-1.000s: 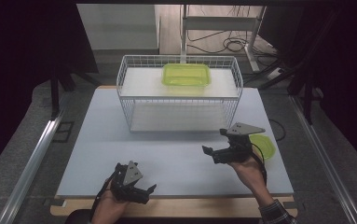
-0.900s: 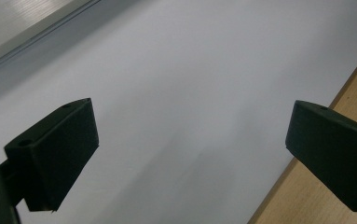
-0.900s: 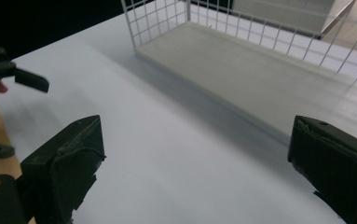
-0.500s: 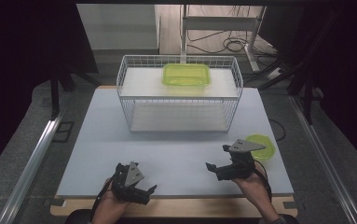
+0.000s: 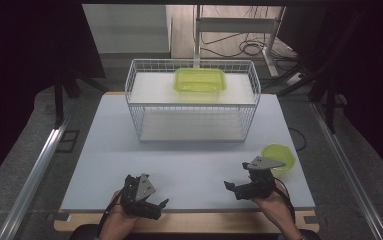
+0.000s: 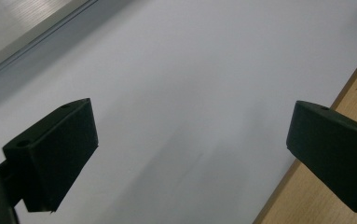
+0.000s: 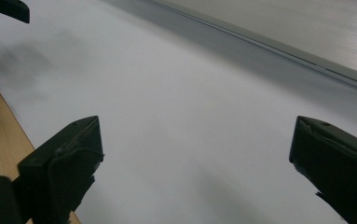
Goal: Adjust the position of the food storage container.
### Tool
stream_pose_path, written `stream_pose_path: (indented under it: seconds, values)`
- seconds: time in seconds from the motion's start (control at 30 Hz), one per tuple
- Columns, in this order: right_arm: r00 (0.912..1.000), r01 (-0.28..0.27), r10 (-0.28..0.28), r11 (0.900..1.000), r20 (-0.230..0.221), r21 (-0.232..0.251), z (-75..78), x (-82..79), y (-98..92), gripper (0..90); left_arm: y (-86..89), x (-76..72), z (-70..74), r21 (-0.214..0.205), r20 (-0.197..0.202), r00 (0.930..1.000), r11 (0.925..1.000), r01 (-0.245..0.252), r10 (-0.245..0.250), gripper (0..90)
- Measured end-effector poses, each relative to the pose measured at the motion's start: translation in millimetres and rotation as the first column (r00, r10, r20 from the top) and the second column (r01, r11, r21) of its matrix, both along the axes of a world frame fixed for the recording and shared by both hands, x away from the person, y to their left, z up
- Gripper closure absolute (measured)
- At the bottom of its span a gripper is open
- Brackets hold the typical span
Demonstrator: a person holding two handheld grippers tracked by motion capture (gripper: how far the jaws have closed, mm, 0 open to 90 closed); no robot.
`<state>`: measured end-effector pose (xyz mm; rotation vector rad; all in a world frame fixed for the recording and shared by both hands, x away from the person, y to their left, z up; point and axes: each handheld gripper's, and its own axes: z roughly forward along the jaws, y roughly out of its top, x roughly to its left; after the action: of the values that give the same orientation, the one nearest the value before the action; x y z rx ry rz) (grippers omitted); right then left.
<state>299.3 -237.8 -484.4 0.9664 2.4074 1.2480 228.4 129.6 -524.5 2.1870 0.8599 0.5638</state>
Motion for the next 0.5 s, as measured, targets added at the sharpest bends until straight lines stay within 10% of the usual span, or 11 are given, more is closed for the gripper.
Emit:
stream_pose_path:
  seconds: [0.23, 0.5]
  values:
    - [0.9980, 0.055, -0.054, 0.9983, -0.033, 0.020, 5.2, 6.4, -9.2, 10.3, -0.2, 0.0, -0.1, -0.001, -0.004, 1.0000, 1.0000, 0.001, -0.001, 2.0]
    - [0.9879, 0.155, -0.155, 0.9874, -0.002, 0.030, 25.3, 16.8, -42.5, 49.8, -0.6, 0.4, -0.5, 0.010, -0.010, 0.9999, 0.9999, 0.006, -0.005, 2.0]
